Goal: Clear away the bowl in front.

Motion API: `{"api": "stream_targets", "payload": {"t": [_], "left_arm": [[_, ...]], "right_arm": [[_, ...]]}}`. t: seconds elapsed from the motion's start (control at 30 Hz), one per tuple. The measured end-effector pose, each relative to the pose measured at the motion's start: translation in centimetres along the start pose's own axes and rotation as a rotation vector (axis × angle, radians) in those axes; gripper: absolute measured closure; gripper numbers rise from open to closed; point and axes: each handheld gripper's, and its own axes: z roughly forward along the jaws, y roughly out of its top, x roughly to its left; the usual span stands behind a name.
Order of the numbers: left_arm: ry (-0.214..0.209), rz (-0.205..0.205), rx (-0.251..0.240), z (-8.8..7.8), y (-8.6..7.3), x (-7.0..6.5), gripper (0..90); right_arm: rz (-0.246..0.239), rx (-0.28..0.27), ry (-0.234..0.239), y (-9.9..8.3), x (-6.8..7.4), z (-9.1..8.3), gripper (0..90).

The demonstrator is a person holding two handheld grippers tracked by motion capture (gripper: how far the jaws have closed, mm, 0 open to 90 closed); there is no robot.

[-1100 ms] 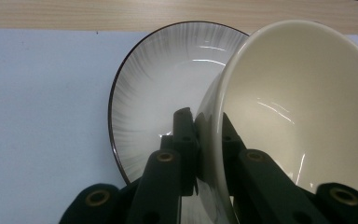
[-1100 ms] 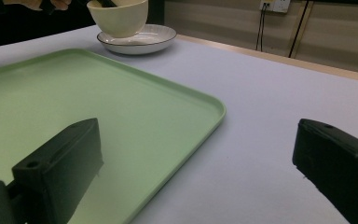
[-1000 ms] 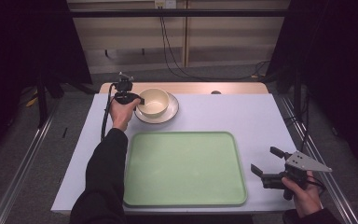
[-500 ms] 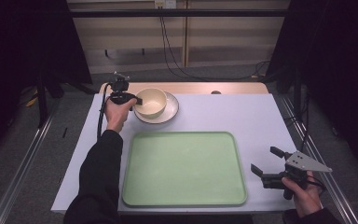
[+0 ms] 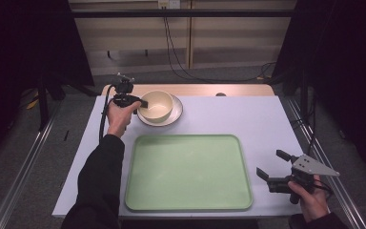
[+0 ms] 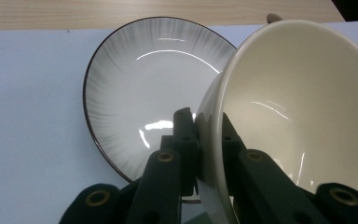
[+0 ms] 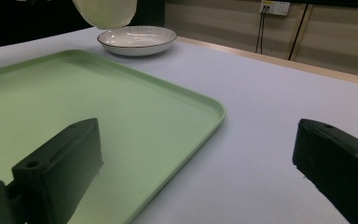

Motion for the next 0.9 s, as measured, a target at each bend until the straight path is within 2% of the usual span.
{"api": "stream_targets", "payload": {"t": [0.17,0.27,0.33,0.4,0.47,0.5,0.53,0.7,0.9], "left_arm": [[0.006,0.024,0.009,0.0,-0.1,-1.0,83.5],[-0.015,0.034,0.025,-0.1,-0.1,-1.4,83.5],[-0.018,0.024,0.022,0.0,-0.1,-1.5,83.5],[-0.015,0.045,0.036,0.0,-0.2,-1.8,83.5],[-0.024,0.065,0.045,0.1,-0.3,-2.2,83.5],[-0.029,0.054,0.035,0.2,-0.4,-2.5,83.5],[-0.037,0.07,0.05,0.2,-0.4,-2.6,83.5],[-0.065,0.083,0.062,0.5,-0.6,-3.3,83.5],[-0.085,0.084,0.067,0.9,-0.8,-3.9,83.5]], "right_arm": [[0.001,0.002,-0.001,0.0,0.0,0.0,1.0],[0.0,-0.001,0.001,0.0,0.0,0.0,1.0],[-0.001,0.0,0.0,0.0,0.0,0.0,1.0],[-0.002,0.001,-0.002,0.0,0.0,0.0,1.0],[-0.006,-0.001,-0.002,0.0,-0.1,0.0,1.0],[-0.005,-0.002,-0.007,0.0,-0.1,0.0,1.0],[-0.005,-0.004,-0.004,0.0,-0.1,0.0,1.0],[-0.005,-0.002,-0.006,0.0,-0.1,0.0,1.0],[-0.007,-0.003,-0.009,0.0,0.0,0.0,0.9]]}}
